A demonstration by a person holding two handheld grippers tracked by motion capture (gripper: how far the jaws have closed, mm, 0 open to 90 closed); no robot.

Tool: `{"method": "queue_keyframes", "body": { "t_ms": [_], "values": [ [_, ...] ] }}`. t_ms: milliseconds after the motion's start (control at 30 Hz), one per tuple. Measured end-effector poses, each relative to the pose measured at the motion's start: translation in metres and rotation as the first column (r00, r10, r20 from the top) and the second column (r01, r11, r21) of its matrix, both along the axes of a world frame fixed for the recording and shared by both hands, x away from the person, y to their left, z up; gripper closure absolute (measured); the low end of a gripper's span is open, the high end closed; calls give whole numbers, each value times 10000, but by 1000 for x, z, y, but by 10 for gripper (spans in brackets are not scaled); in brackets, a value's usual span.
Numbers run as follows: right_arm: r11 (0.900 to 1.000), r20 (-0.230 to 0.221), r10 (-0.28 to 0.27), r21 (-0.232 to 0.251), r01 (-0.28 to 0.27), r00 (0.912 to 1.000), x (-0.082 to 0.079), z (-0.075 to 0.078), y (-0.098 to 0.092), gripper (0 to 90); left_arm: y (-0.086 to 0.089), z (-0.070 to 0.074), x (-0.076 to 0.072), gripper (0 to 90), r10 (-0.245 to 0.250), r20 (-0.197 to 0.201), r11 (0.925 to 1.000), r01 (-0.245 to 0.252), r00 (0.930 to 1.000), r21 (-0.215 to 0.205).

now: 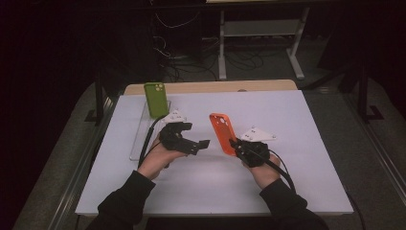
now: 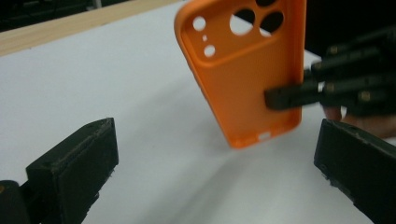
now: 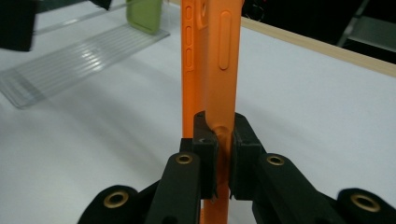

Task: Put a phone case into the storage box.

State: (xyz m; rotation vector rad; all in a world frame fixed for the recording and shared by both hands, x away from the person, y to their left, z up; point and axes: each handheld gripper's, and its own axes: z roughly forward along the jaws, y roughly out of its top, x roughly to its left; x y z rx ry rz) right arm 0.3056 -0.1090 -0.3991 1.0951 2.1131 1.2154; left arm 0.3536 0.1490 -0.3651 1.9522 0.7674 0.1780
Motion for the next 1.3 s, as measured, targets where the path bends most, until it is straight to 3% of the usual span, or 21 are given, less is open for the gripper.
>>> {"method": "queue_keyframes", "body": {
  "t_ms": [133, 600, 1033, 1300],
  "values": [
    [9999, -57, 121, 106, -120, 9999, -3, 0, 8, 820, -4, 0, 1, 0, 168, 18, 9992, -167, 9999, -369],
    [9976, -122, 531, 461, -525, 9985, -12, -1, 32, 820, -14, -2, -1, 0, 292, 132, 9970, -282, 9995, -720],
    [9956, -206, 767, 557, -754, 9968, -17, -6, 48, 816, -17, -5, -2, 0, 238, 77, 9969, -232, 9997, -753],
    [9954, -211, 916, 309, -910, 9956, -18, -7, 50, 814, -16, -4, -2, 27, 387, 37, 9958, -383, 9992, -833]
  ]
}}
